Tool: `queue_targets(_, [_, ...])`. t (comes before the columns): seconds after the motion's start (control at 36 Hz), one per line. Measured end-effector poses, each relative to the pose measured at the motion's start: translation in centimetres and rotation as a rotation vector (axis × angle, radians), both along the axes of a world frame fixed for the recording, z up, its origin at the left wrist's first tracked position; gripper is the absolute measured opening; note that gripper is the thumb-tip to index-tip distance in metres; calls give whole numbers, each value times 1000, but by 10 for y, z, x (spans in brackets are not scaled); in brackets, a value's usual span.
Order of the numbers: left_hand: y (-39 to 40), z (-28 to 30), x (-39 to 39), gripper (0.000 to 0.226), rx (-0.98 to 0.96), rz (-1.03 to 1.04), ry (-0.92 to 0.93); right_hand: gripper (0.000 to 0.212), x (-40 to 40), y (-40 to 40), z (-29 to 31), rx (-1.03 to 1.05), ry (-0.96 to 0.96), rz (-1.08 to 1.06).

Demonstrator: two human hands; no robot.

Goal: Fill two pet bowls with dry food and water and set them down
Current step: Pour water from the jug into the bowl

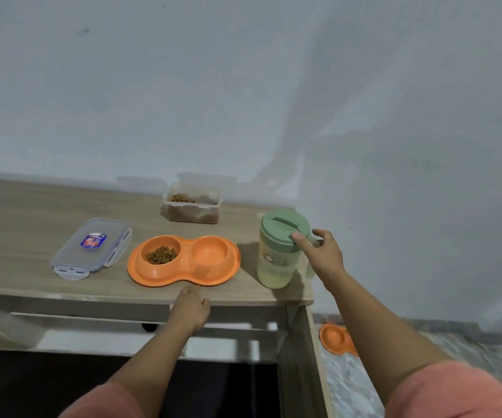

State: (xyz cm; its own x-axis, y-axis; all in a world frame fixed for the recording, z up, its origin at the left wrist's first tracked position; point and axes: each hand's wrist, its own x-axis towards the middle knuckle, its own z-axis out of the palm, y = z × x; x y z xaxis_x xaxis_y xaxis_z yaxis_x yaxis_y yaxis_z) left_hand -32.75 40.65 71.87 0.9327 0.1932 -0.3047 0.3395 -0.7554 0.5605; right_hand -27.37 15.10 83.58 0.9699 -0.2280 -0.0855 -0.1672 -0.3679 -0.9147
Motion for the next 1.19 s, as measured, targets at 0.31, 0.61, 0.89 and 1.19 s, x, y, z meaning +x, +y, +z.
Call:
queue_targets(0.31, [8,6,11,61,212,-210,196,25,-1,-14,-20,47,-9,186])
queue_targets(0.61, [7,8,18,72,271,-233,288,29,13,-1,-7,-20,-36,275])
queue_targets(0.89, [7,6,16,81,282,-244,311,30,37,28,29,-390,41,488])
queue_targets(1.19, [10,9,18,79,284,-274,367,48,41,66,43,-674,65,535])
